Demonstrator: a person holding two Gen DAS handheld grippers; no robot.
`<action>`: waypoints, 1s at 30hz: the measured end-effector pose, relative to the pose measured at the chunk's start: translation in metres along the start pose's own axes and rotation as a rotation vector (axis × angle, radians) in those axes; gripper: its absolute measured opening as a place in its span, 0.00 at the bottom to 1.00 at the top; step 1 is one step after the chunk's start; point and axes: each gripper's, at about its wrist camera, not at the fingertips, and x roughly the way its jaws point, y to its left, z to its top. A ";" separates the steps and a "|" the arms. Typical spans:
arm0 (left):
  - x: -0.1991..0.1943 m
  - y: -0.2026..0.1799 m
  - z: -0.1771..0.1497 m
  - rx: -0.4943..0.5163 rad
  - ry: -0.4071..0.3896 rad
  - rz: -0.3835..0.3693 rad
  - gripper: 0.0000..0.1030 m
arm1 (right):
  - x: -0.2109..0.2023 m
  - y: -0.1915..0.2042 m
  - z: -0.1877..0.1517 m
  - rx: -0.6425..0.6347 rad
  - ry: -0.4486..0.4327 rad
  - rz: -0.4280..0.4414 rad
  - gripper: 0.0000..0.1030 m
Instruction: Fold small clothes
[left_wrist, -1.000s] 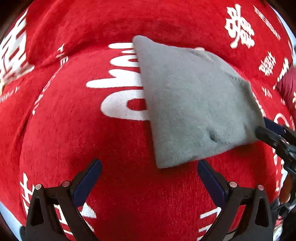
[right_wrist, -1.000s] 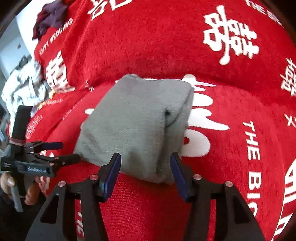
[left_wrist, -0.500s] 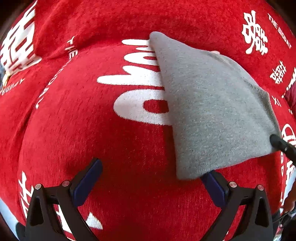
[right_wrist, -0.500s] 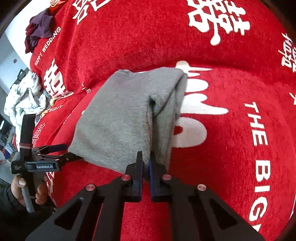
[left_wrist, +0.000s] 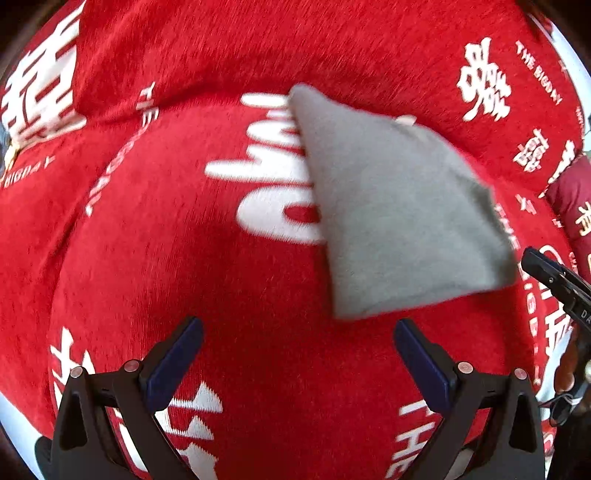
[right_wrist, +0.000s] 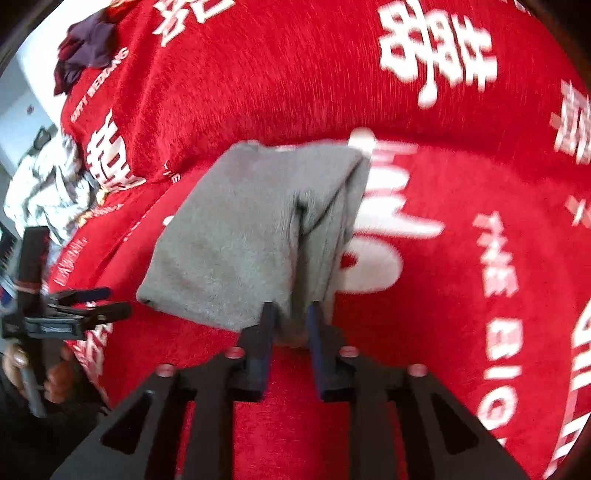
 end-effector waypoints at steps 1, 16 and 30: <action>-0.001 -0.004 0.006 0.007 -0.010 -0.007 1.00 | -0.004 0.004 0.005 -0.015 -0.023 -0.005 0.44; 0.049 -0.002 0.068 -0.051 0.057 -0.010 1.00 | 0.057 -0.011 0.041 0.039 0.067 0.023 0.50; 0.090 0.004 0.142 -0.099 0.097 0.070 1.00 | 0.119 -0.015 0.092 0.021 0.144 0.034 0.63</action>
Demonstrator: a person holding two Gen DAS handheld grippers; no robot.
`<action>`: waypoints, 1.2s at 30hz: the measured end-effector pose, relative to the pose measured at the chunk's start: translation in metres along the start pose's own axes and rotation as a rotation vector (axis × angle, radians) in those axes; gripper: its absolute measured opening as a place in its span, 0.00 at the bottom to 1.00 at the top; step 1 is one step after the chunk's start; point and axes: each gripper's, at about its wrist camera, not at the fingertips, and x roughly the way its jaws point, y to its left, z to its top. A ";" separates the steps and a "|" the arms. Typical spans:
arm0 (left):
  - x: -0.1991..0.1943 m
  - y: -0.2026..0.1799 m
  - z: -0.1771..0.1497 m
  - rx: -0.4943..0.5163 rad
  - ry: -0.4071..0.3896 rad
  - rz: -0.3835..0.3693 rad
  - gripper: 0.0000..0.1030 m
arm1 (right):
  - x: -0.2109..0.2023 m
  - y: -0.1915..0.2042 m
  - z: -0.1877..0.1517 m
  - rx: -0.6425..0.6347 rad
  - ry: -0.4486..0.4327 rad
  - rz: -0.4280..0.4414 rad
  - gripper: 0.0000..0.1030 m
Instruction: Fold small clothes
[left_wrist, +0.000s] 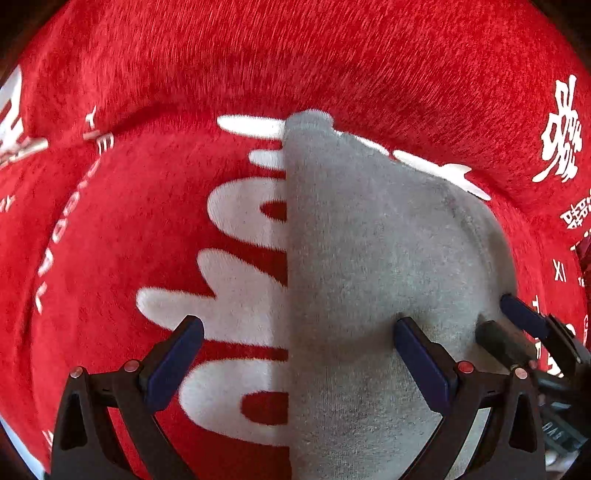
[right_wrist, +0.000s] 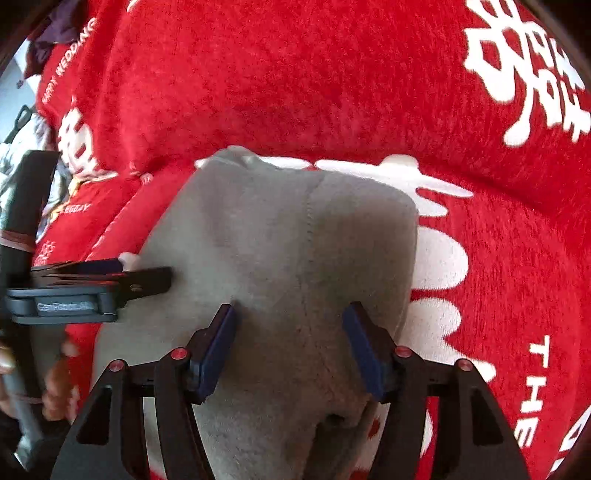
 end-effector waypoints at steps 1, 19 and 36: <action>-0.006 0.000 0.001 0.014 -0.033 0.011 1.00 | -0.004 -0.002 0.002 0.022 0.004 0.011 0.63; 0.012 -0.027 0.021 0.075 -0.019 -0.043 1.00 | -0.002 -0.036 0.019 0.116 0.009 -0.013 0.69; 0.041 -0.039 0.019 0.048 0.046 -0.192 0.96 | 0.023 -0.037 0.008 0.170 0.038 0.049 0.73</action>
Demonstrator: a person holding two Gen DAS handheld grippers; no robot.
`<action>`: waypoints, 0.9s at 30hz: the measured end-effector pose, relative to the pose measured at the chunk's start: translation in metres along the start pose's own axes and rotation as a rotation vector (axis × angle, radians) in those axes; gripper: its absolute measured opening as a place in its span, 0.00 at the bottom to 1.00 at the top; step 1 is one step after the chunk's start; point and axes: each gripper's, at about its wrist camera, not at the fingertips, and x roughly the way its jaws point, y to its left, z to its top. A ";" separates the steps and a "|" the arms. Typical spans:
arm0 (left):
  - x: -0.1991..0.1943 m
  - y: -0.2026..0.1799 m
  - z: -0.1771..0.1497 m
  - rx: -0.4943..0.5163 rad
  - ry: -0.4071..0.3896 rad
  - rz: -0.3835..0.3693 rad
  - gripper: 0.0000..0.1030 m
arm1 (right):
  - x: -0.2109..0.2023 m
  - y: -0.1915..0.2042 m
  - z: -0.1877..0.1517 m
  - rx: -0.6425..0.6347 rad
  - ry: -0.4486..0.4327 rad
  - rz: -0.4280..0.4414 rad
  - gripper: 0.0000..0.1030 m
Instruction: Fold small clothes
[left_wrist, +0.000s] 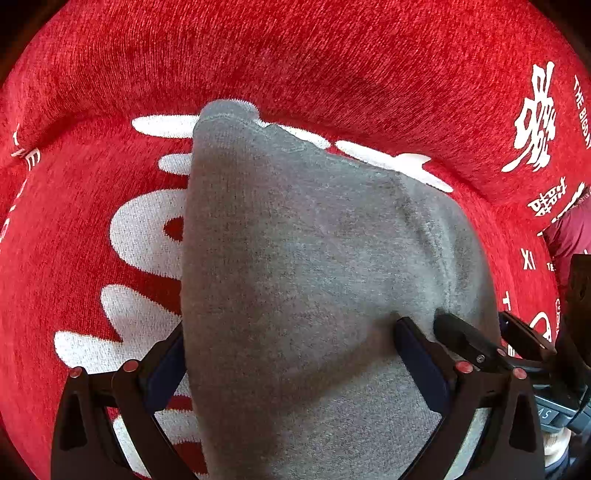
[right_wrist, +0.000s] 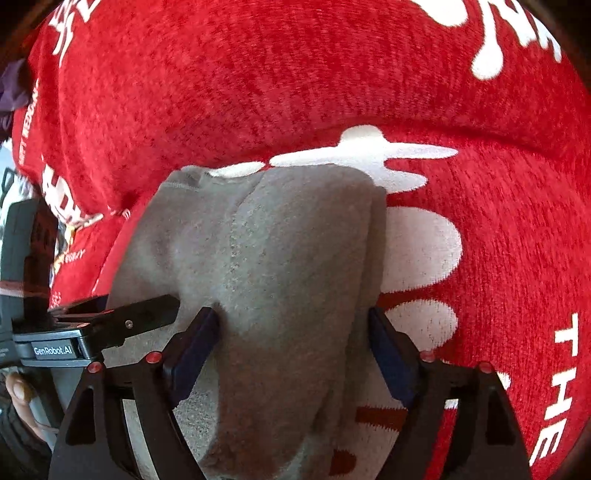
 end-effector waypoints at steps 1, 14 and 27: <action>-0.001 -0.002 -0.001 0.007 -0.008 0.006 0.96 | -0.001 0.001 0.000 0.003 -0.001 0.008 0.71; -0.015 -0.006 -0.009 0.050 -0.066 0.024 0.69 | -0.007 0.006 -0.007 0.041 -0.020 0.057 0.42; -0.074 -0.015 -0.023 0.139 -0.116 0.052 0.38 | -0.063 0.068 -0.021 -0.086 -0.145 0.009 0.37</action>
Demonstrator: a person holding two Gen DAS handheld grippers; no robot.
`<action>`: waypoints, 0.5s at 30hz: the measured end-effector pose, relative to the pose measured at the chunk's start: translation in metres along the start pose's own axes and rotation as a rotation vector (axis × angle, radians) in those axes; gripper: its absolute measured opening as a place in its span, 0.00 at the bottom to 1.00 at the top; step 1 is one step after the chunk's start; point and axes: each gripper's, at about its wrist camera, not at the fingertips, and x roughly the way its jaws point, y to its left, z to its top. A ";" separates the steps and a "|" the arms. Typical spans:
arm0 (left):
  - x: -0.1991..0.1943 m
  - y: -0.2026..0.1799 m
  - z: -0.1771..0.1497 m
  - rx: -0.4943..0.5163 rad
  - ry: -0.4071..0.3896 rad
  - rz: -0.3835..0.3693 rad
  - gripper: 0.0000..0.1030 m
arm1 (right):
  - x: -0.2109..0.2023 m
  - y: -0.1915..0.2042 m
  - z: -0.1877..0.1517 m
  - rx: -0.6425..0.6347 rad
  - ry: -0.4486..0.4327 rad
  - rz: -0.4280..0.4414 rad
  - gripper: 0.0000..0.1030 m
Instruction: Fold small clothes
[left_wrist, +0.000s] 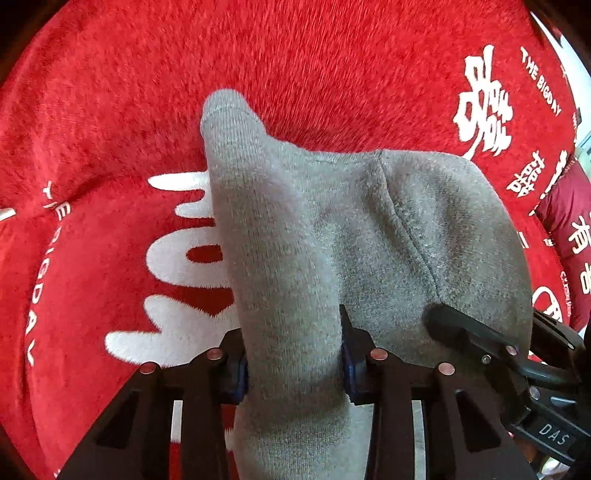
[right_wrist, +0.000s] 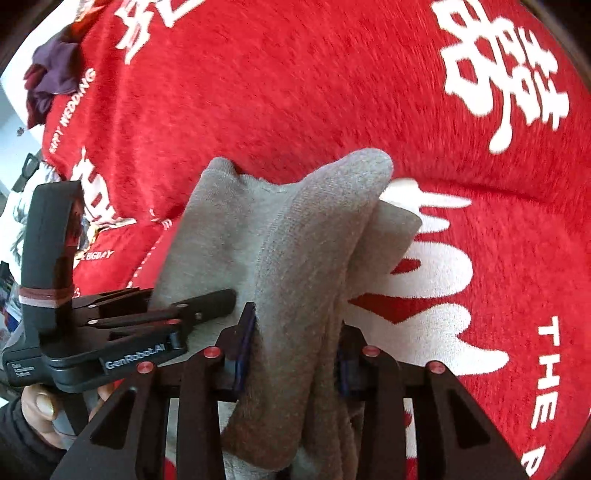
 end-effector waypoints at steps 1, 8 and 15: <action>-0.007 0.000 -0.002 0.000 0.001 -0.004 0.38 | -0.006 0.004 -0.001 0.002 -0.006 0.004 0.37; -0.066 0.007 -0.033 0.026 -0.031 -0.004 0.37 | -0.054 0.041 -0.021 -0.042 -0.033 0.027 0.37; -0.130 0.015 -0.081 0.056 -0.070 0.013 0.37 | -0.097 0.092 -0.058 -0.113 -0.054 0.050 0.37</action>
